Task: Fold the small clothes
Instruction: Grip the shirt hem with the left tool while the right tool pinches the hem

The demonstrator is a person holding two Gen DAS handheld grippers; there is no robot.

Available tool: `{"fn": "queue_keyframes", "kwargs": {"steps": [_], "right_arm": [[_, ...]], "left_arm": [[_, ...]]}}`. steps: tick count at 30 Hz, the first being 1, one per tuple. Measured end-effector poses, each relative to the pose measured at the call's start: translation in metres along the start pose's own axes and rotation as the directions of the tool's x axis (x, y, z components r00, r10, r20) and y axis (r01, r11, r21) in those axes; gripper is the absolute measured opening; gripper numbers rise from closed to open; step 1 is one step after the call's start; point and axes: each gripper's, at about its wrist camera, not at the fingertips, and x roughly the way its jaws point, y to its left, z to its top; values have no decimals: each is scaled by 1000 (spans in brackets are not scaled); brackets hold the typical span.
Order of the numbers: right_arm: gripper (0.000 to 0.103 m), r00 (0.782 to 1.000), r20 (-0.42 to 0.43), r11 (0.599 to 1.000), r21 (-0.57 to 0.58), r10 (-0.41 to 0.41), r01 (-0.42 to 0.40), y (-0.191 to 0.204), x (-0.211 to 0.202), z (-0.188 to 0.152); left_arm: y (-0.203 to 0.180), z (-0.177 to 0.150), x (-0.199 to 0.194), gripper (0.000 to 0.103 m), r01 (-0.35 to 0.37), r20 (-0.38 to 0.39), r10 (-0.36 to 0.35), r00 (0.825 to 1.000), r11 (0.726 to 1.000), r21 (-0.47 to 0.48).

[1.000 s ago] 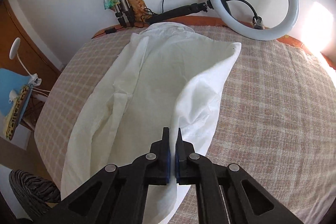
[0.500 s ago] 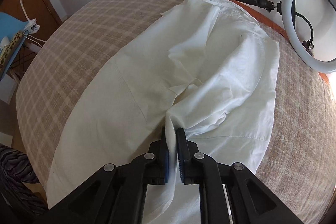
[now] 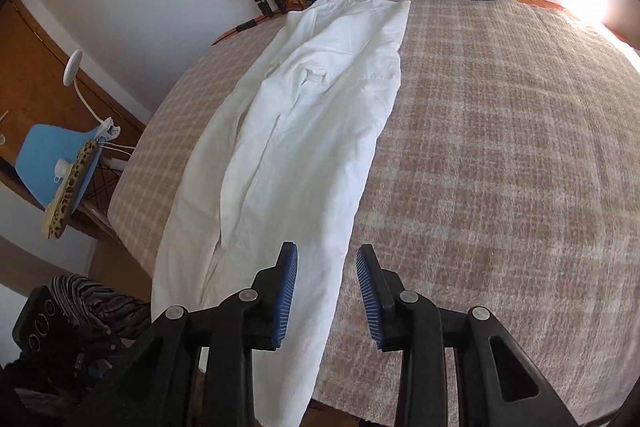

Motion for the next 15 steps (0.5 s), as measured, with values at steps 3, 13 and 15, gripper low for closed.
{"fn": "queue_keyframes", "kwargs": {"steps": [3, 13, 15], "right_arm": [[33, 997, -43, 997, 39, 69, -68, -3, 9, -25], [2, 995, -72, 997, 34, 74, -72, 5, 11, -47], [1, 994, -109, 1000, 5, 8, -8, 5, 15, -53]], "left_arm": [[7, 19, 7, 13, -31, -4, 32, 999, 999, 33], [3, 34, 72, 13, -52, -109, 73, 991, 981, 189], [1, 26, 80, 13, -61, -145, 95, 985, 973, 223]]}}
